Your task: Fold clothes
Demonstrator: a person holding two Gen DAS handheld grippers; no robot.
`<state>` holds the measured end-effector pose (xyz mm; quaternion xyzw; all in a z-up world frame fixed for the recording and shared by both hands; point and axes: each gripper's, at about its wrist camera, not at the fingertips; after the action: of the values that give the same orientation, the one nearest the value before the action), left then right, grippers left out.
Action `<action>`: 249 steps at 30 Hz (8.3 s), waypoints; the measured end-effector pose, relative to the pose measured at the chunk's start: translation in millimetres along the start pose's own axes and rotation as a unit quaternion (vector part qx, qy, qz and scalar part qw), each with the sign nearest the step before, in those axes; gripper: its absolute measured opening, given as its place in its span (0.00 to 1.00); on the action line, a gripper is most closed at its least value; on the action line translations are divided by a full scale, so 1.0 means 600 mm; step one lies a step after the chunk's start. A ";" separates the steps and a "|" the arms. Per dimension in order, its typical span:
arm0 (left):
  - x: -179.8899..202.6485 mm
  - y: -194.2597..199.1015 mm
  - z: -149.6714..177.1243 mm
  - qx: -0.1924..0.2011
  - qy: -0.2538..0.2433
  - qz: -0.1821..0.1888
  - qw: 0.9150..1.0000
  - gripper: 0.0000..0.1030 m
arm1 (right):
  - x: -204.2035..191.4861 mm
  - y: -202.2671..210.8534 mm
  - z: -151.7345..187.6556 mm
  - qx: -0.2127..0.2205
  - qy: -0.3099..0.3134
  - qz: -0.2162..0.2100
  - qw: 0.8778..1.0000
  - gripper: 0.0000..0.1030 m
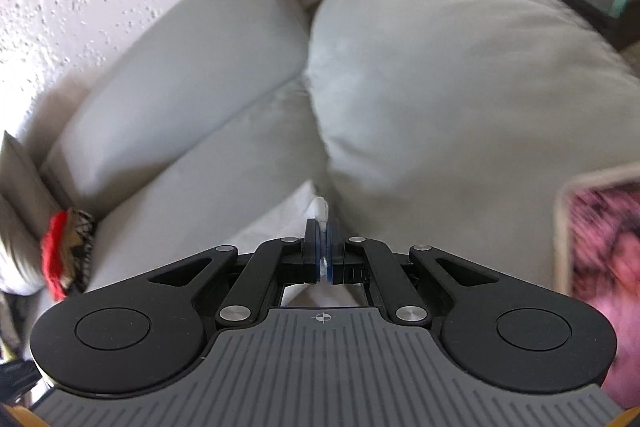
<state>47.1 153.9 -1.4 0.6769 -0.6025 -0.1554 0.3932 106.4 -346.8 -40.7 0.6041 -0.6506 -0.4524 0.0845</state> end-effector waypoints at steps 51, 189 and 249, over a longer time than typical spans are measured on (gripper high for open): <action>0.081 -0.057 0.125 -0.202 -0.244 0.154 0.936 0.27 | -0.109 -0.007 0.127 -0.320 0.180 0.014 0.930 0.38; 0.178 -0.017 0.192 -0.070 -0.228 -0.045 0.970 0.66 | -0.072 0.064 0.189 -0.120 0.160 -0.050 0.979 0.49; 0.257 -0.099 0.214 -0.115 -0.223 -0.039 0.967 0.76 | 0.038 -0.252 -0.063 -0.173 -0.055 -0.183 0.966 0.40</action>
<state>35.5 -37.4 -86.1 0.5986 -0.6262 -0.3856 0.3176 232.8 -364.1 -133.5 0.6631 -0.4444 -0.5984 0.0683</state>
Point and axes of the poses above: each gripper's, at about its wrist camera, not at the fingertips, and y roughly against the way its jaws point, x to its right, z to its underside, and after that the axes turned 1 degree about z, right-handed
